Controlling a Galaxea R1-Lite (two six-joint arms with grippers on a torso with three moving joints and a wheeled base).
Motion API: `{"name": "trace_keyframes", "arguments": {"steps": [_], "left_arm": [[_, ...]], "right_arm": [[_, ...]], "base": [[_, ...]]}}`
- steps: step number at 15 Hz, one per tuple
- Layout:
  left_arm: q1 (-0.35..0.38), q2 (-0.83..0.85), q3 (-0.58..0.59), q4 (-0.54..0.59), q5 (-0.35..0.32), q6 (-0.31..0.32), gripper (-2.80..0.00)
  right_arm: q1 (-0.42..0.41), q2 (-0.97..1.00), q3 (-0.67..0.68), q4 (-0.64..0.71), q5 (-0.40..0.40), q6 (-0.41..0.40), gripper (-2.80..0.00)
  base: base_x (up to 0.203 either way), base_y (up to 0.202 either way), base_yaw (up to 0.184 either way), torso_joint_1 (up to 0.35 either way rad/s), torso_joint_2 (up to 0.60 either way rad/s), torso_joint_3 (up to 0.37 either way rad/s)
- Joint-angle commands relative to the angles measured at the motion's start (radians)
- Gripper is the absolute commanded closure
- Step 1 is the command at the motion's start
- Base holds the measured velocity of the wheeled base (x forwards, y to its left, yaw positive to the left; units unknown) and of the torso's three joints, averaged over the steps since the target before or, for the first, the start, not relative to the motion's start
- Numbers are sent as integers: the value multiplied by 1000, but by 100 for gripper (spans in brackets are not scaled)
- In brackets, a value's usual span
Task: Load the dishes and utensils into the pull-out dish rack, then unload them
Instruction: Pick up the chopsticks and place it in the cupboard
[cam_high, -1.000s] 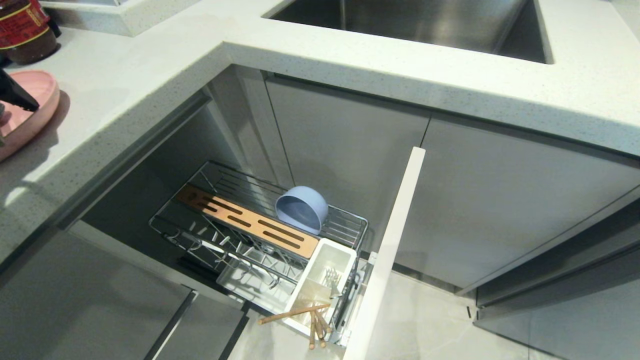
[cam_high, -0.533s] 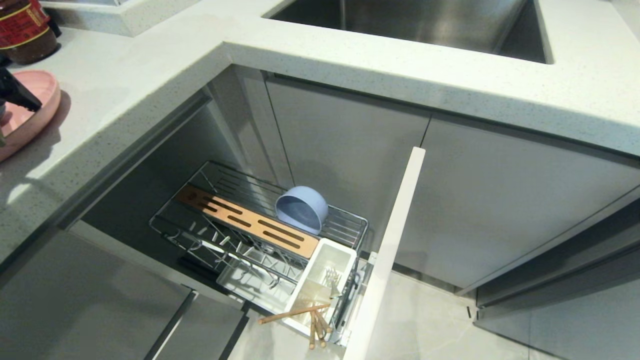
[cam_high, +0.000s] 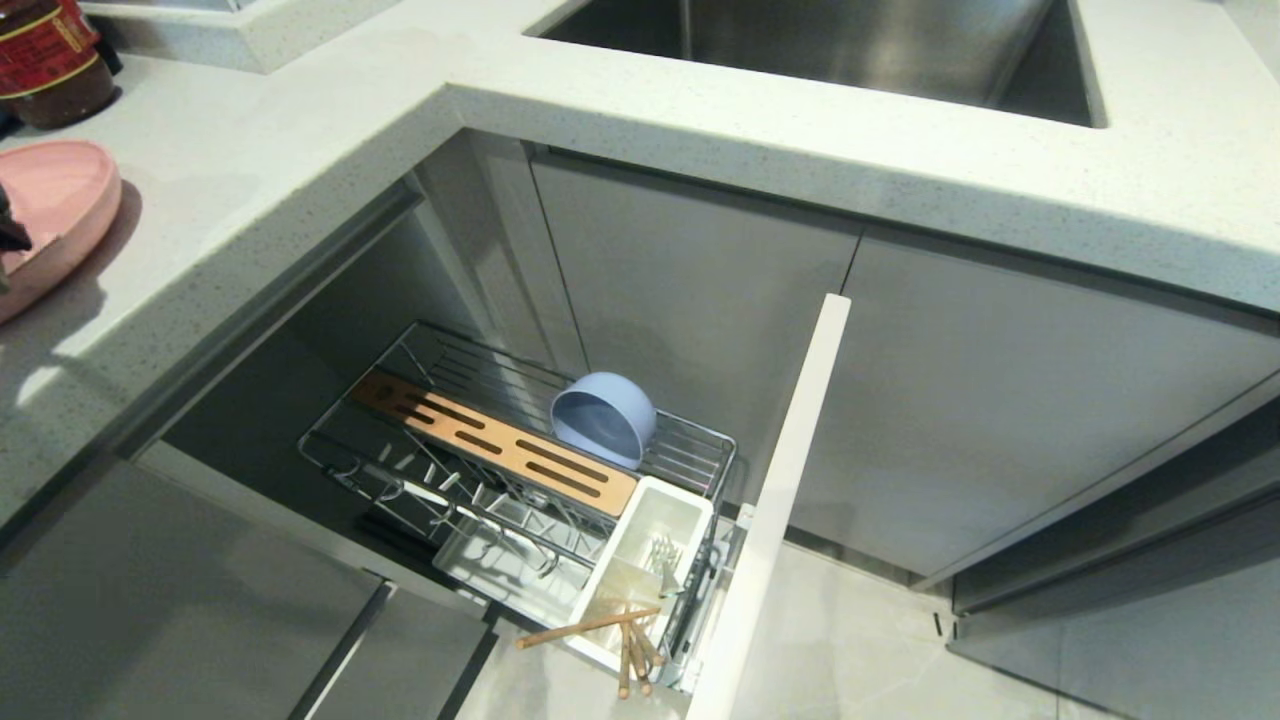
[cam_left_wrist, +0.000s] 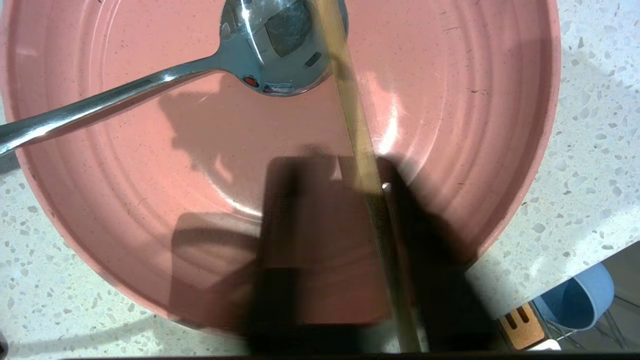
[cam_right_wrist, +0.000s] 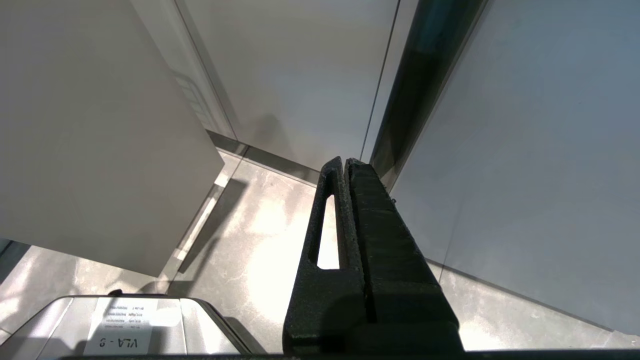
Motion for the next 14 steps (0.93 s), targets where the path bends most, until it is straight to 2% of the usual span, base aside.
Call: {"name": "trace_keyframes", "arguments": {"steps": [1,8,12,14], "left_arm": [[0,-2,1,6,3,-2,0],[19,-41,-1,-12,6,2,0],[17,-142,-1,-157,3,-3,0],[5,-179,-1,-240,2,-56,0]], "right_arm": [[-1,0,0,0,0,0,0],[0,0,0,0,0,0,0],[0,0,0,0,-1,-1,0],[-1,0,0,0,0,0,0]], "base": [[0,0,0,0,0,0],[0,0,0,0,0,0],[0,0,0,0,0,0],[0,0,0,0,0,0]]}}
